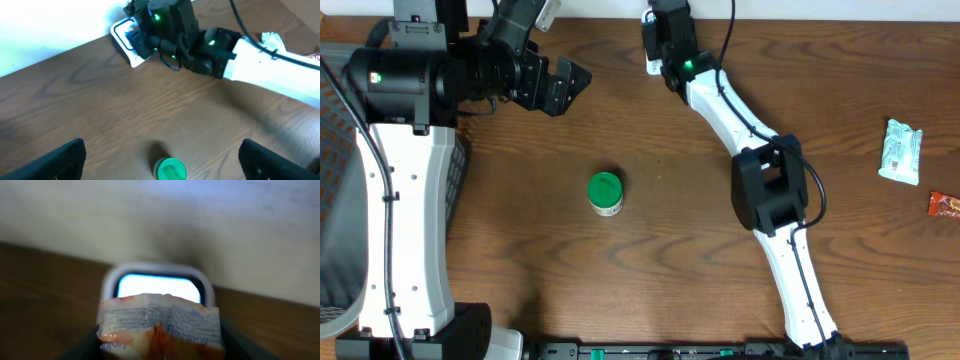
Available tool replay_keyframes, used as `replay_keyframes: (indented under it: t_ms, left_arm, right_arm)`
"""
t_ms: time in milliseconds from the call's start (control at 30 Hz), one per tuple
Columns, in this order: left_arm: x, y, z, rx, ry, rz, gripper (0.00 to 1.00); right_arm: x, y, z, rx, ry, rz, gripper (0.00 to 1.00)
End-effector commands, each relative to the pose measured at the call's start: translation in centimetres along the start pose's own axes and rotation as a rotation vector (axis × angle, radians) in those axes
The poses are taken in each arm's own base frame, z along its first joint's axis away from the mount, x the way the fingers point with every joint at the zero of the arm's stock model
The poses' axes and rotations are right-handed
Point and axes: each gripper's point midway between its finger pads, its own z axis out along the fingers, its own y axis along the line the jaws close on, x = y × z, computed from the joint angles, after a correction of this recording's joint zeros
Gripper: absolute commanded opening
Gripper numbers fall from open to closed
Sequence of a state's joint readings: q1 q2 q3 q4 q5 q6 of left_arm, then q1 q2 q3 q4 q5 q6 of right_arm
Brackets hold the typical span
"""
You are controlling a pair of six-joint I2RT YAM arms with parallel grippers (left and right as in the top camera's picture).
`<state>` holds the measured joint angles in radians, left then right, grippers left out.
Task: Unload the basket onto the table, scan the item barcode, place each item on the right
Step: 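Lift the tissue pack and hold it at the scanner window, then carry the tissue pack right and drop it beside the wipes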
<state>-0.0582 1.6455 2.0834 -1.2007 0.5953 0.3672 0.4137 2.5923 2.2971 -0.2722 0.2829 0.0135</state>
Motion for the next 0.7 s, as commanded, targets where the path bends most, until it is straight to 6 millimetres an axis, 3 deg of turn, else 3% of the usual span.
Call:
replay_keyframes:
  t_ms: [0,133,300,467,600,667]
  left_arm:
    - [0.2,0.2,0.2,-0.003,0.01,0.004,0.98]
    - [0.2,0.2,0.2,-0.003,0.01,0.005,0.98]
    - [0.2,0.2,0.2,-0.003,0.01,0.004,0.98]
    - [0.2,0.2,0.2,-0.003,0.01,0.004,0.98]
    - [0.2,0.2,0.2,-0.003,0.01,0.004,0.98]
    - [0.2,0.2,0.2,-0.003,0.01,0.004,0.98]
  right_arm:
    - [-5.6,-3.1,-5.4,0.109,-0.045,-0.076,0.53]
    - [-6.6,-7.7,-10.8,0.253,0.06,-0.128,0.53]
    - [-4.7,-15.4,-16.0,0.418,0.251,-0.179,0.52]
    - [0.8,-24.0,-17.4,0.528,0.472,-0.111,0.55]
    - [5.8,-31.9,-18.7,0.639,0.602,0.078,0.55]
    - [8.0,-34.8,-19.3,0.657,0.65,0.159,0.55]
